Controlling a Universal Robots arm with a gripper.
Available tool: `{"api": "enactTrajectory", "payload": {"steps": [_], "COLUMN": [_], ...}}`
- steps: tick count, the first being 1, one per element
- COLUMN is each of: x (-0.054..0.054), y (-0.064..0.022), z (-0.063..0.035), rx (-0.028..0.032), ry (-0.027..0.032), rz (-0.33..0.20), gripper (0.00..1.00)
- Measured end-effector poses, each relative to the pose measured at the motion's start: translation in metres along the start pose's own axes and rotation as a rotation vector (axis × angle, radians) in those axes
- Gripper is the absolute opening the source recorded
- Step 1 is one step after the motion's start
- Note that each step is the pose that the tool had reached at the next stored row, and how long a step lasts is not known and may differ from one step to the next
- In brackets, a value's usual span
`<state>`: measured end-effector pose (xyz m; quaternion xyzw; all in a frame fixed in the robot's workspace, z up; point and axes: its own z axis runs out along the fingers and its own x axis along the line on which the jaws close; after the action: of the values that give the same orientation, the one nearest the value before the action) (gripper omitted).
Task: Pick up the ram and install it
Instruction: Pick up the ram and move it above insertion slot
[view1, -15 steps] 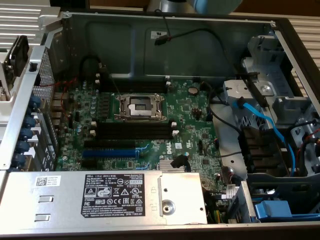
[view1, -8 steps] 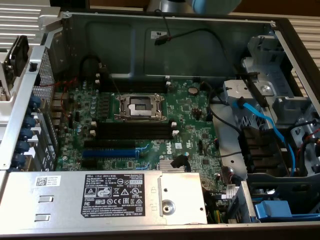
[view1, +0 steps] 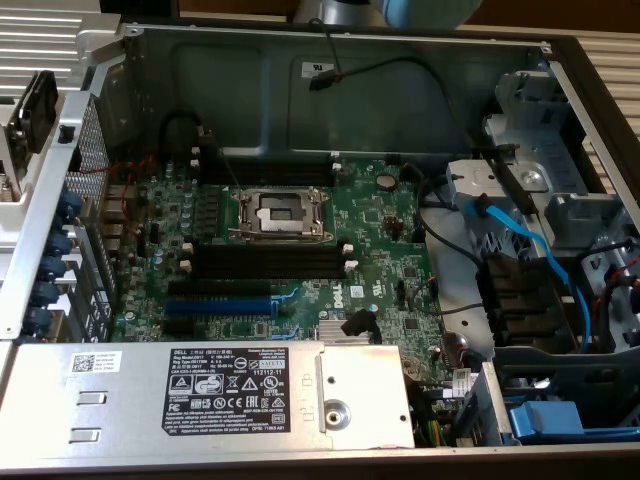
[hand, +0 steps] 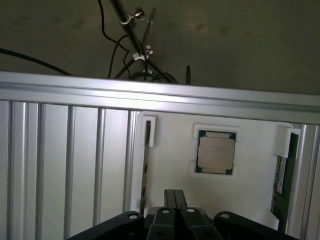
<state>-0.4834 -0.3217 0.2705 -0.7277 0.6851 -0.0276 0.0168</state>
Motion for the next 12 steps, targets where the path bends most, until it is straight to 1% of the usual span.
{"api": "enactTrajectory", "payload": {"steps": [2, 6, 7, 10, 12], "x": [0.0, 0.001, 0.003, 0.011, 0.017], "y": [0.0017, 0.0026, 0.0028, 0.0035, 0.004], "z": [0.0029, 0.0082, 0.0094, 0.013, 0.0154], "rx": [-0.0009, -0.0057, -0.0074, -0.0119, -0.0142], "ry": [-0.0023, -0.0111, -0.0141, -0.0261, -0.0355], "rz": [0.0, 0.0, 0.0, 0.0, 0.001], "gripper": [0.11, 0.11, 0.11, 0.11, 0.11]}}
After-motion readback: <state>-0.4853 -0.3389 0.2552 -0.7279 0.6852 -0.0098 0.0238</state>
